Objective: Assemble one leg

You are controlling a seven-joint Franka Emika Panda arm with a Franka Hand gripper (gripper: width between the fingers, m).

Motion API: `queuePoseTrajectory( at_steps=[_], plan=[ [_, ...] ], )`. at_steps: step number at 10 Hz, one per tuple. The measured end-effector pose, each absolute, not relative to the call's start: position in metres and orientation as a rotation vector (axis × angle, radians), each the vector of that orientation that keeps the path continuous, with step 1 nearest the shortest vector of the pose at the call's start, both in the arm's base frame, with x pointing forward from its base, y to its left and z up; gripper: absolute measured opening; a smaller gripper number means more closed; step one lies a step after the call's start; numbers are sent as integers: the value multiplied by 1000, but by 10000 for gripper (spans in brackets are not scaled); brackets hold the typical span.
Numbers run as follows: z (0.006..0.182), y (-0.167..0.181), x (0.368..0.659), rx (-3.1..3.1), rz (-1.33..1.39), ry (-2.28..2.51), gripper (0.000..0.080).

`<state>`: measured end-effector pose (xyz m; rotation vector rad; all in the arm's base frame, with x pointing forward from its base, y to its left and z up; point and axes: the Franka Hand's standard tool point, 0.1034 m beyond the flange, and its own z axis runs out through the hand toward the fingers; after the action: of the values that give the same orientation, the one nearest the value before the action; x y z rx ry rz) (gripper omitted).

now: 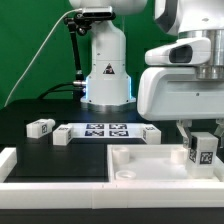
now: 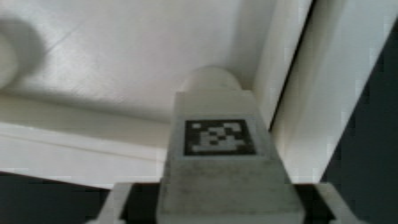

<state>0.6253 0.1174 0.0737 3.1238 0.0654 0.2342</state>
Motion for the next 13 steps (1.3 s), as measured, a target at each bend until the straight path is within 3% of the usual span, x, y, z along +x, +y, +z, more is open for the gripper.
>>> queuePoseTrajectory(
  at_steps=[7,10,12,13],
  plan=[
    [73,117,622,2848,240,-1450,292],
    [73,117,622,2716,225,-1703,292],
    [73,118,621,2716,219,-1713,330],
    [73,118,621,2749,221,-1655,512]
  ],
)
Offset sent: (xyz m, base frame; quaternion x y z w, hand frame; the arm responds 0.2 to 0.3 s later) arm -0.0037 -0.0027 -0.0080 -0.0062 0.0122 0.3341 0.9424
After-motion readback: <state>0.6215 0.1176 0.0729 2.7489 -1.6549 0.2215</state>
